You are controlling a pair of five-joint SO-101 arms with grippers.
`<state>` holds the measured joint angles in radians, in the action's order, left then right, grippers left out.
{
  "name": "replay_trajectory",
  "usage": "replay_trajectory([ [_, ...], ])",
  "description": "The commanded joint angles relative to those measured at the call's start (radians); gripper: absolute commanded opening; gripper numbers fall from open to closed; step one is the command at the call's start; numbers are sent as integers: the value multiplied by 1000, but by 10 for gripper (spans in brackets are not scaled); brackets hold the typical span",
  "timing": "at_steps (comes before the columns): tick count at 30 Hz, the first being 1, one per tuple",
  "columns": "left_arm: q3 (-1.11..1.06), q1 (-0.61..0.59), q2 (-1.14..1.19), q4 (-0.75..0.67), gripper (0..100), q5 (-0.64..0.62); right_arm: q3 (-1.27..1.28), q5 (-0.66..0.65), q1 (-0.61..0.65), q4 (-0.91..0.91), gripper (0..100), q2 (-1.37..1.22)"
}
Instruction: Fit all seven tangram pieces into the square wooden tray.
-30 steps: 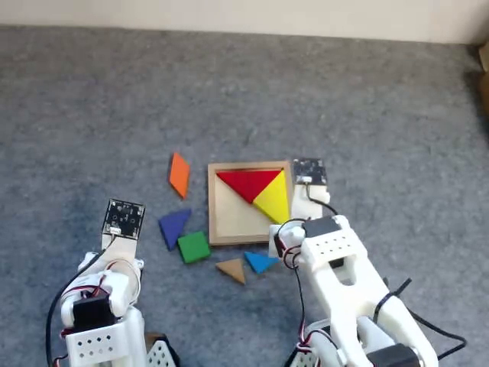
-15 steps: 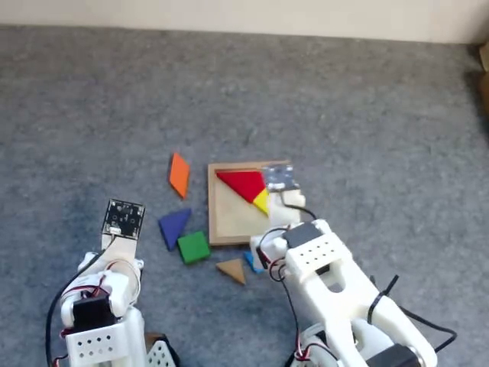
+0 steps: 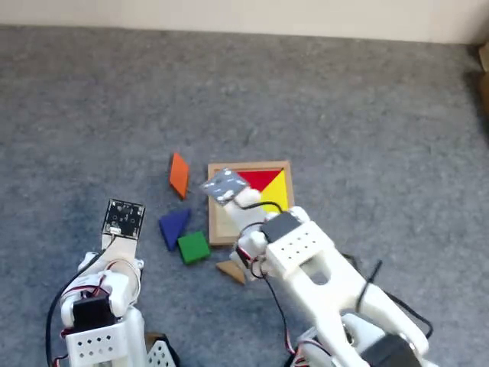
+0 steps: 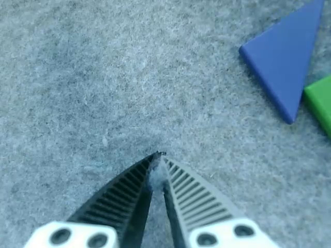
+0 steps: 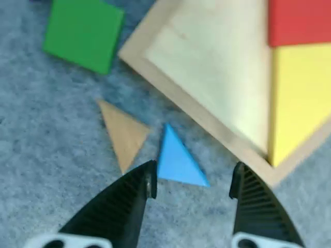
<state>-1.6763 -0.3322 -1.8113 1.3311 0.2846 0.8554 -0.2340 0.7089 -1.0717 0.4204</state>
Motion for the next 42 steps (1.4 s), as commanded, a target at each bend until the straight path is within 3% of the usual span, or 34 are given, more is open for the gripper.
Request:
replay_trajectory([
  [1, -19, -5, -5, 3, 7, -6, -101, -44, 35, -8, 231, -96],
  [15, -19, -5, -5, 3, 7, -6, -124, -167, 35, -2, 231, -189],
  [28, -19, -5, -5, 3, 7, -6, 33, -169, 35, 113, 231, -191],
  [42, -19, -5, -5, 3, 7, -6, 65, -169, 35, 116, 231, -191],
])
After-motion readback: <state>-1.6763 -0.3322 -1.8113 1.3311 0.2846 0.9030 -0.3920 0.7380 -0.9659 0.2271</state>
